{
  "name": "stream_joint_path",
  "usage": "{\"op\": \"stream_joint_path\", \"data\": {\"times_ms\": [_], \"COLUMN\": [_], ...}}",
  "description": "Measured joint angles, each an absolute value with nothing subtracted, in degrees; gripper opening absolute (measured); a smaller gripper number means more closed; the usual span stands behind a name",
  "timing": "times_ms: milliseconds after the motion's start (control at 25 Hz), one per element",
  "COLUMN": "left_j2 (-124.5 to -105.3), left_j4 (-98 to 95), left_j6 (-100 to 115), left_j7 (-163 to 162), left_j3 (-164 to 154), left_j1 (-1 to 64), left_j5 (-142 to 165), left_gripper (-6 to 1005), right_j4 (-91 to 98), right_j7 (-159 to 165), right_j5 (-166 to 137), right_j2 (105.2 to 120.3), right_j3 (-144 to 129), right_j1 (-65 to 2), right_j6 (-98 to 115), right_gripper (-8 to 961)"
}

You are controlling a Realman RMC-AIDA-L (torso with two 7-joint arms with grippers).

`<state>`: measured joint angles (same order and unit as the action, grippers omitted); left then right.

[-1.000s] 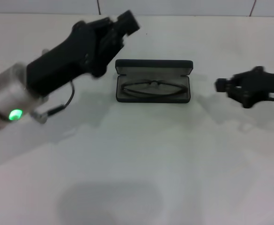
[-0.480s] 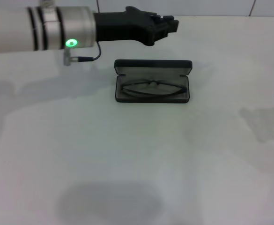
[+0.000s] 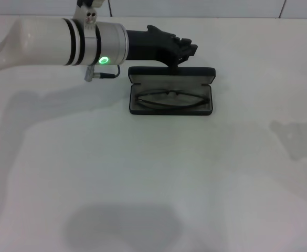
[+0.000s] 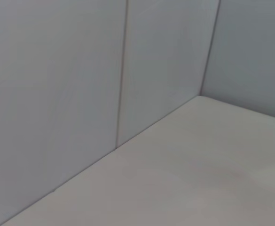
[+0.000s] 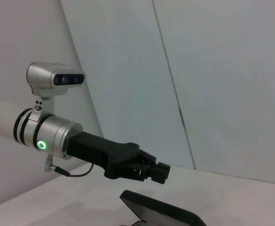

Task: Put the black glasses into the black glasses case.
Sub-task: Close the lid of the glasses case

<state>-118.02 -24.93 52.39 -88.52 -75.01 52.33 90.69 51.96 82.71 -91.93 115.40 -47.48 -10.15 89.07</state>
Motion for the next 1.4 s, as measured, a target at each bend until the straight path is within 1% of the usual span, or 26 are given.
{"op": "stream_joint_path", "data": {"times_ms": [240,320,840,1400], "left_j2": [-116.62,-116.42,-117.31,-117.72], "left_j4": [-24.89,-24.91,-25.13,-25.05], "left_j6": [52.21,52.21,51.94,52.54], "left_j7": [-90.93,-92.31,-92.8,-92.77], "left_j3": [-75.34,-75.29,-75.47,-75.5], "left_j1": [52.25,52.51,52.62,52.79], "left_j5": [93.28,95.64,98.45,100.02], "left_gripper": [174,174,173,177], "right_j4": [51.77,51.57,50.37,50.27], "right_j7": [82.66,82.65,82.18,82.0], "right_j5": [-92.48,-92.56,-92.64,-92.64], "right_j2": [115.4,115.4,115.4,115.4], "right_j3": [-47.44,-47.57,-47.42,-47.67], "right_j1": [-11.12,-11.37,-11.96,-12.03], "right_j6": [88.87,88.65,88.32,88.33], "right_gripper": [145,146,154,162]}}
